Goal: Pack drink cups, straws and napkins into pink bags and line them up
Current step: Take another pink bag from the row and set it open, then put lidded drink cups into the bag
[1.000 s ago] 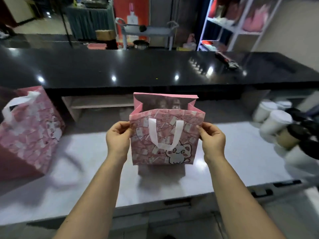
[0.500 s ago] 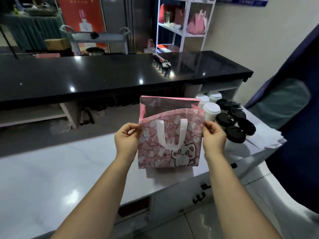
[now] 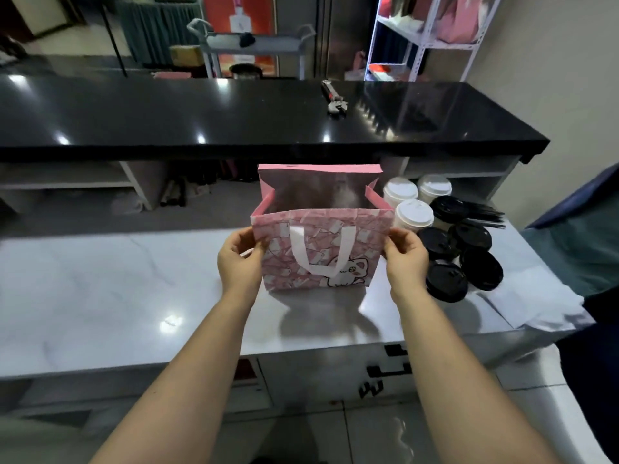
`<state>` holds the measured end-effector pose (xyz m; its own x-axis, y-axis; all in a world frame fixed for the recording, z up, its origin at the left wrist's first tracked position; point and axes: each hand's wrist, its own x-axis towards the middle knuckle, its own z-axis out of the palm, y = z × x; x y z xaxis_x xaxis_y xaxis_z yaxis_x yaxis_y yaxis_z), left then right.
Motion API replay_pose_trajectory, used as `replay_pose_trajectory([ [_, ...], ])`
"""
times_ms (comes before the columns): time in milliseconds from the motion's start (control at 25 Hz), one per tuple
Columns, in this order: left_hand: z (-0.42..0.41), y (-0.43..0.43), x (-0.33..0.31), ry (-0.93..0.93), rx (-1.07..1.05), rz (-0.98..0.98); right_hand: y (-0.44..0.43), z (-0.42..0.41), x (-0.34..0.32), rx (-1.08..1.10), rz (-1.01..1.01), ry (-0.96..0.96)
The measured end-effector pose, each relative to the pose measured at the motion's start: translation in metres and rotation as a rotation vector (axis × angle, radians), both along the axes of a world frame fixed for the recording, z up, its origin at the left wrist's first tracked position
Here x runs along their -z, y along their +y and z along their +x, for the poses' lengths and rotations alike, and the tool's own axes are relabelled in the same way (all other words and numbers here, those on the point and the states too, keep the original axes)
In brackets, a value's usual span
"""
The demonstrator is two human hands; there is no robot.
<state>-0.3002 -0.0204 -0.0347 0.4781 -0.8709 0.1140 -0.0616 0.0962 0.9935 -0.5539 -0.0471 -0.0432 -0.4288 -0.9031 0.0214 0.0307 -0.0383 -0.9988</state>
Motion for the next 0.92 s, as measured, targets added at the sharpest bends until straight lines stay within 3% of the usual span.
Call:
replay_pose_trajectory([
  [160, -0.006, 0.011, -0.021, -0.196, -0.062, -0.077, 0.013, -0.006, -0.015, -0.036, -0.072, 0.081],
  [280, -0.021, 0.006, -0.055, -0.523, -0.08, -0.257, 0.023, -0.016, -0.04, -0.088, -0.128, 0.204],
  [400, -0.059, -0.01, -0.094, -0.77, 0.04, -0.402, 0.026, -0.042, -0.067, -0.08, -0.177, 0.413],
  [520, -0.116, -0.017, -0.111, -0.991, 0.16, -0.369, 0.035, -0.071, -0.078, -0.041, -0.157, 0.629],
  [640, -0.168, -0.016, -0.099, -1.084, 0.358, -0.27, 0.049, -0.094, -0.064, -0.026, -0.061, 0.92],
  [720, -0.191, -0.009, -0.083, -1.083, 0.478, -0.26, 0.061, -0.105, -0.046, -0.119, 0.11, 1.04],
  [800, -0.204, -0.002, -0.065, -1.119, 0.545, -0.306, 0.072, -0.113, -0.025, -0.212, 0.284, 1.136],
  [920, -0.206, 0.003, -0.041, -1.179, 0.517, -0.421, 0.086, -0.119, -0.003, -0.201, 0.362, 1.176],
])
